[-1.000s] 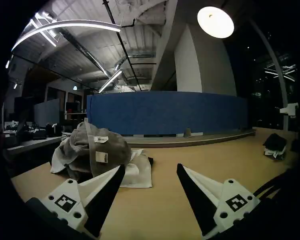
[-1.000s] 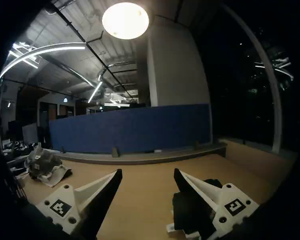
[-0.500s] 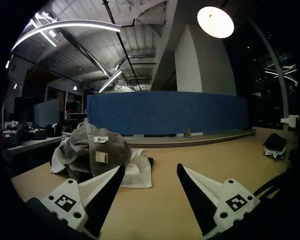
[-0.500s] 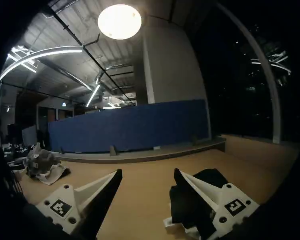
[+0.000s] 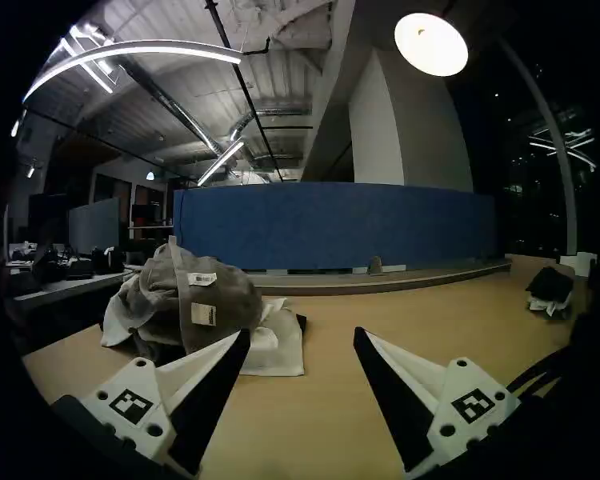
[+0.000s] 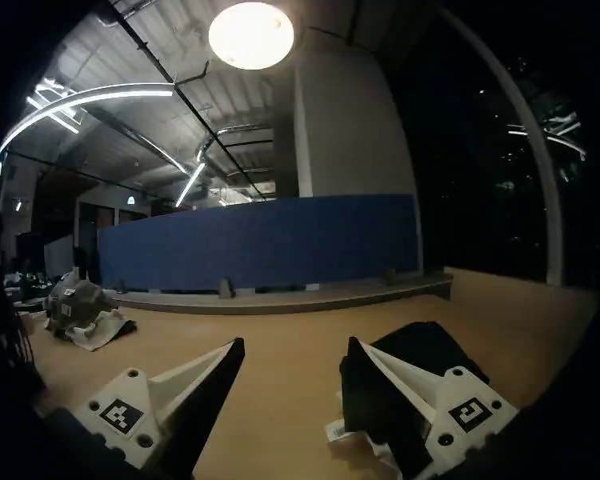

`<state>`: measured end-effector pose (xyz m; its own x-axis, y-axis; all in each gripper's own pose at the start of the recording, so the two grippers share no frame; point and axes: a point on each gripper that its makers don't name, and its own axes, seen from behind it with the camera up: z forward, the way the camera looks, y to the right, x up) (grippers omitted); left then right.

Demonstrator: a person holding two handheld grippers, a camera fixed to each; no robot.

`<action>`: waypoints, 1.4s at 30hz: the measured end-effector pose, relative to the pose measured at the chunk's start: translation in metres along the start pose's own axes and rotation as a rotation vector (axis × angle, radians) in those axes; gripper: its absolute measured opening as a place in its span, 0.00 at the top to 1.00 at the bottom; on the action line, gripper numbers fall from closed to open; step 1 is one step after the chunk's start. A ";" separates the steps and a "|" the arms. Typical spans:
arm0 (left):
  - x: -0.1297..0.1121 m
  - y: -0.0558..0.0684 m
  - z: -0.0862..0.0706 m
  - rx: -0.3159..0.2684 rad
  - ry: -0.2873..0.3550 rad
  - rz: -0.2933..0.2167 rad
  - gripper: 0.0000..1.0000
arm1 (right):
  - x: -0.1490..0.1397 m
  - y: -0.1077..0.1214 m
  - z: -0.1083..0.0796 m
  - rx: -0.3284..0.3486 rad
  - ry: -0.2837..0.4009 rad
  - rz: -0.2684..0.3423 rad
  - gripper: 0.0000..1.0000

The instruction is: Fold towel

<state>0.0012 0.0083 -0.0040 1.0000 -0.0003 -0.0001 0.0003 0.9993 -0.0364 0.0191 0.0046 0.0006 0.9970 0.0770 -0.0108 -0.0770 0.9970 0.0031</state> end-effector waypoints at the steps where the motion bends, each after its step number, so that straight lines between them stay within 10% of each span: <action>1: 0.000 0.000 0.000 0.000 0.000 0.000 0.04 | -0.001 0.001 0.000 -0.003 0.003 -0.001 0.00; 42: 0.000 0.000 0.000 0.000 0.000 0.000 0.04 | -0.019 0.011 0.004 -0.041 -0.010 -0.078 0.00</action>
<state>0.0011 0.0087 -0.0037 1.0000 -0.0005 -0.0003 0.0004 0.9993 -0.0363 -0.0008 0.0141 0.0045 1.0000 -0.0003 0.0004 0.0004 0.9993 -0.0386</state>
